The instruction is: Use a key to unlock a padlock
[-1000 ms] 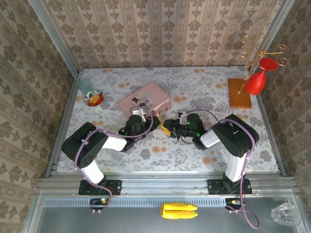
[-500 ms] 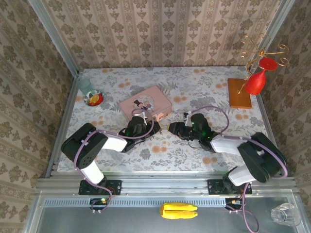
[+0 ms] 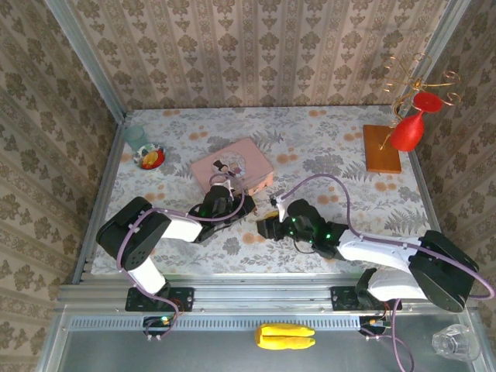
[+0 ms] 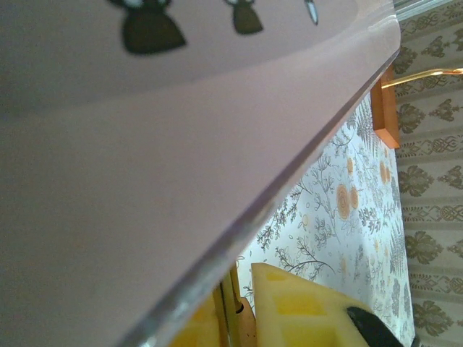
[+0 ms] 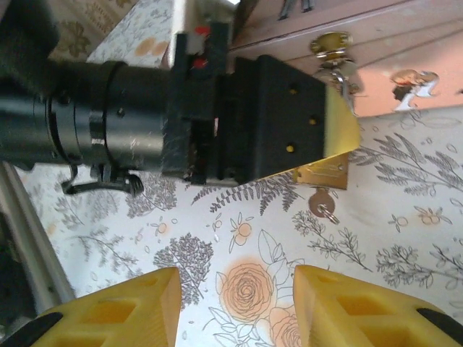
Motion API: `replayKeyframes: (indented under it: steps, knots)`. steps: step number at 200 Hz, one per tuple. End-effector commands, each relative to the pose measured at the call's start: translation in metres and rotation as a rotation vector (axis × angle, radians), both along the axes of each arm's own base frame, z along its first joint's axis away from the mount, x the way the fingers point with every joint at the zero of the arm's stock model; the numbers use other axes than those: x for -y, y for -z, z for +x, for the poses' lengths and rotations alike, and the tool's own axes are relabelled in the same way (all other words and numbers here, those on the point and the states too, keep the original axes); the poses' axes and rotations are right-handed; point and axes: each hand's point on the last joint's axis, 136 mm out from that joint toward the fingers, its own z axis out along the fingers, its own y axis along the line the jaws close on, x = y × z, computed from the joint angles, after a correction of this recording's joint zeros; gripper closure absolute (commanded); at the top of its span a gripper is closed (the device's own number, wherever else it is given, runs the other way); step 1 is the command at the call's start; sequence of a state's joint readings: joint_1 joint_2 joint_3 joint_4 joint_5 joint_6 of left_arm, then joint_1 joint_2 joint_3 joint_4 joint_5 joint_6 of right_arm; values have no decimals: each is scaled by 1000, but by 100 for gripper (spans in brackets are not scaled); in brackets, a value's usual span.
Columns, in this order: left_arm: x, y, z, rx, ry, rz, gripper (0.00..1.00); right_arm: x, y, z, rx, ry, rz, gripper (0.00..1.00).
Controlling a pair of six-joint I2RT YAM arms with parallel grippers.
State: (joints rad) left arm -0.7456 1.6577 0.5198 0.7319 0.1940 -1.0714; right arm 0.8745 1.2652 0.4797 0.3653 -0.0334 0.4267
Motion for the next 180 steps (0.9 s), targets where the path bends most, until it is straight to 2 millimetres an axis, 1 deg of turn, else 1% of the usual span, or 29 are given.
replayKeyframes:
  steps: [1,11,32,35,36,37,40,44,68,99,137,161,180]
  knots:
    - [14,-52,9,100,21,-118,100,10,2,18,176,57,-80,53]
    - [14,-53,8,103,23,-114,100,9,2,21,203,60,-85,52]
    - [13,-57,7,113,25,-109,100,3,9,25,245,27,-135,51]
    - [12,-56,7,114,24,-108,100,2,8,26,256,26,-134,51]
    - [12,-56,7,113,24,-107,100,2,7,26,260,24,-133,51]
    - [12,-56,7,113,24,-107,100,1,11,26,256,20,-143,51]
    - [12,-57,7,115,24,-108,100,1,15,26,259,14,-153,50]
    - [12,-57,7,115,25,-109,100,-1,16,25,272,5,-153,50]
    - [13,-60,6,117,29,-115,100,-4,15,25,366,-13,-126,48]
    - [13,-61,6,114,29,-121,100,-8,26,27,421,-49,-171,47]
    - [14,-64,5,117,36,-130,100,-4,40,40,435,2,-242,48]
    - [13,-65,5,113,37,-134,100,0,42,48,439,47,-268,49]
    - [13,-65,5,113,40,-135,100,1,46,50,446,60,-283,50]
